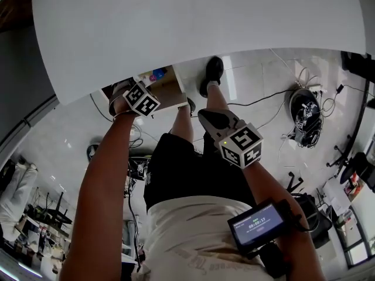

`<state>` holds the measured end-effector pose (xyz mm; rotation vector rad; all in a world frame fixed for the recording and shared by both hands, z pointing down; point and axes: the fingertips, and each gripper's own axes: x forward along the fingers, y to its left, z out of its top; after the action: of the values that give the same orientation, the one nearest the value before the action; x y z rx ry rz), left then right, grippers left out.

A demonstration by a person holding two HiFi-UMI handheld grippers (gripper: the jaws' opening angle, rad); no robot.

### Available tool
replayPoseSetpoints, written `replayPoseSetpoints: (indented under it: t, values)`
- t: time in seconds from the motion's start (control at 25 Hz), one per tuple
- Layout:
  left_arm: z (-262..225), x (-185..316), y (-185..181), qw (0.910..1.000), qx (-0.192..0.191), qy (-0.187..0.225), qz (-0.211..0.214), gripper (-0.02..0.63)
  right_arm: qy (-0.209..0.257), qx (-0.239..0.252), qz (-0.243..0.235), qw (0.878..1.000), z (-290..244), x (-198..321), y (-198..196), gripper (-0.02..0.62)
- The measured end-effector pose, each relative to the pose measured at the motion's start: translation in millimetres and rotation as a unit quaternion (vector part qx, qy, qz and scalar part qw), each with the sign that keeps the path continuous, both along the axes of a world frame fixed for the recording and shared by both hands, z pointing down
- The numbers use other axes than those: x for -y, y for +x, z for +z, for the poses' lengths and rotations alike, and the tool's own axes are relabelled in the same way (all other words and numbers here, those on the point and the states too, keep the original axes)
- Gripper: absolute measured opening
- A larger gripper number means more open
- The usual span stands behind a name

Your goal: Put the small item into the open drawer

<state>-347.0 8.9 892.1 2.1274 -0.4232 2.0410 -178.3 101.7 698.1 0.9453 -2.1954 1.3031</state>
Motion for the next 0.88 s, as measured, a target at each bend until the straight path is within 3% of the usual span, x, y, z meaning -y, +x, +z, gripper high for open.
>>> replayPoseSetpoints:
  t: [0.44,0.72,0.88]
  values:
    - [-36.4,-13.0,-0.7,0.999,-0.027,0.025,-0.024,0.376,0.014,-0.01,-0.026,0.999,-11.1,3.0,2.1,0.006]
    - [-67.8,-14.6,-0.3,0.9975,-0.04,0.04,-0.043,0.291,0.027,-0.012,-0.032,0.999,-21.0,8.7,0.6,0.006]
    - [-92.6,-7.8,8.9,0.9937,-0.072,0.061,-0.061,0.236,0.049,-0.022,0.007,0.999,-26.8,28.9,21.7,0.006]
